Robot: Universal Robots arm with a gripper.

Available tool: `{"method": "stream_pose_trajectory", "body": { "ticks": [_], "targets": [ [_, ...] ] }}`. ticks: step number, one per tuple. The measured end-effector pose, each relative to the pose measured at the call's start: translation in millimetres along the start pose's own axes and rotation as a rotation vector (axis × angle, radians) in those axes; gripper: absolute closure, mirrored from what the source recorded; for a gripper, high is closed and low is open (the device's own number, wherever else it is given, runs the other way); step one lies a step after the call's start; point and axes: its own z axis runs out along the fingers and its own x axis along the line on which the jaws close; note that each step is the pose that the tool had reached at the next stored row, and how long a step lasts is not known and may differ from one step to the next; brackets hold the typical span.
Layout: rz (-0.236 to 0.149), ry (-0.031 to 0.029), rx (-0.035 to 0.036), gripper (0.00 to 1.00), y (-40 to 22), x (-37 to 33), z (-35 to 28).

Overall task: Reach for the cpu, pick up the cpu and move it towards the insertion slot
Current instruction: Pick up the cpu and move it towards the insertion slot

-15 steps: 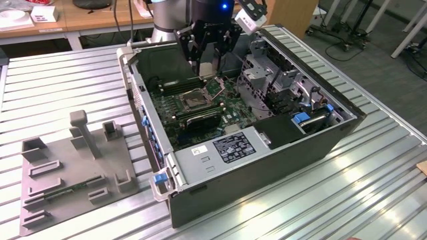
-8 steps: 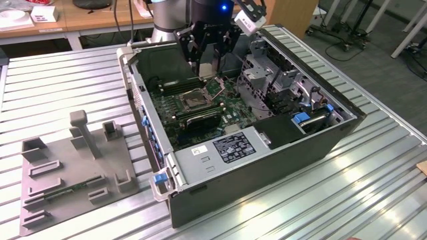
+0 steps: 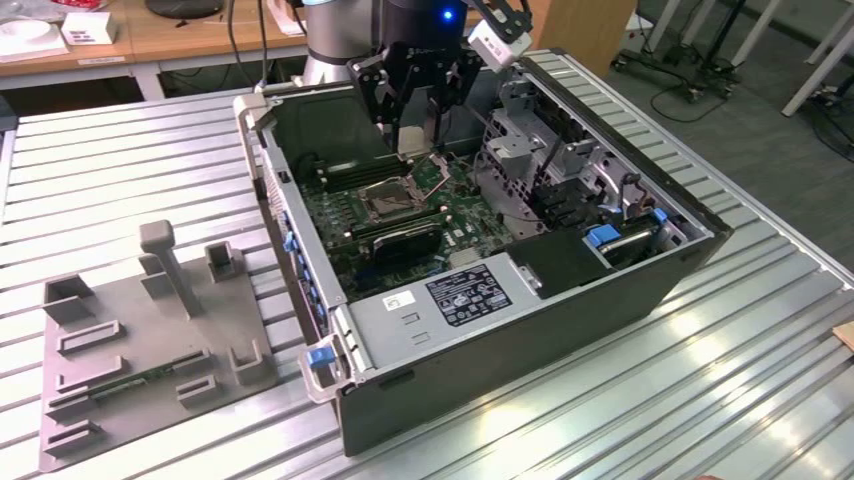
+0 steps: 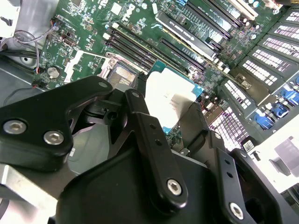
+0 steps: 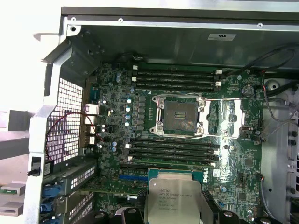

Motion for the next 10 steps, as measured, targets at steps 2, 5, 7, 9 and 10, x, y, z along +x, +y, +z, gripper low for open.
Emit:
{"method": "stream_pose_trajectory", "body": {
  "ticks": [2,5,7,9,10],
  "targets": [
    [0.000,0.0000,0.0000,0.46,0.0,0.0,0.0],
    [0.000,-0.0001,-0.0001,0.46,0.1,0.0,0.3],
    [0.000,-0.0001,-0.0001,0.46,0.0,0.0,1.8],
    [0.000,0.0000,0.0000,0.46,0.1,0.3,5.0],
    [0.000,0.0000,0.0001,0.46,0.5,0.5,6.5]
  ]
}}
